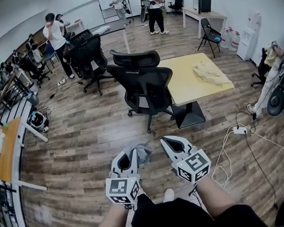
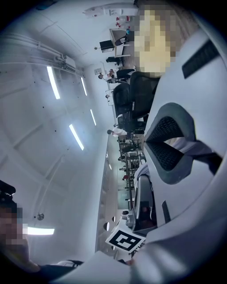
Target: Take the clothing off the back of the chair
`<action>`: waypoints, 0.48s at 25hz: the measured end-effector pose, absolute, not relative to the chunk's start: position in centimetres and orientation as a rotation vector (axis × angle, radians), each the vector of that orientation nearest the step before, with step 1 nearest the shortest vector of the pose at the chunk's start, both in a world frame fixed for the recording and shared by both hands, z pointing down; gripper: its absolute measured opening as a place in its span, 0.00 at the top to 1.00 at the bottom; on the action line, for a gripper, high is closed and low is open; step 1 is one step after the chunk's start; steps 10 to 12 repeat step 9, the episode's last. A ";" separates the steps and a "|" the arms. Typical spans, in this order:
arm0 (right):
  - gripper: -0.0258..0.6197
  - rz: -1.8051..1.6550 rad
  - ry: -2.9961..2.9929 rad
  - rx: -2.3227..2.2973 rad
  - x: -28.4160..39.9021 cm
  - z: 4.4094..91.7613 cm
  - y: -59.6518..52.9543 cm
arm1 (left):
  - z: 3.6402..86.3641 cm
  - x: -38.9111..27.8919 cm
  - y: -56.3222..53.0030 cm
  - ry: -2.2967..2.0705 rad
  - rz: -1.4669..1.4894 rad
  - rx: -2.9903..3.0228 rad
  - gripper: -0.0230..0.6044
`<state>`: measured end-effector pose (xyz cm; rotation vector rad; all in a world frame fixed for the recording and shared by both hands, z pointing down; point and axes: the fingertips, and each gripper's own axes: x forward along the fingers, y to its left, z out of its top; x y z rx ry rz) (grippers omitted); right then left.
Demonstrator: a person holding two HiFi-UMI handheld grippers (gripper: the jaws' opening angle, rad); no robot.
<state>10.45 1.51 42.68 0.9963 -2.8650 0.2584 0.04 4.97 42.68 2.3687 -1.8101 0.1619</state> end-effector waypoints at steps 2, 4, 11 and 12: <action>0.94 0.256 -2.864 0.995 10.4 42.6 1.6 | 42.6 -0.1 5.0 -1.811 0.159 2.368 0.90; 0.94 0.256 -2.862 1.001 10.4 42.6 1.6 | 42.7 -0.2 5.1 -1.813 0.158 2.368 0.90; 0.94 0.254 -2.859 0.999 10.3 43.0 1.7 | 43.1 -0.3 5.2 -1.809 0.155 2.369 0.90; 0.94 0.254 -2.859 0.999 10.3 43.0 1.7 | 43.1 -0.3 5.2 -1.809 0.155 2.369 0.90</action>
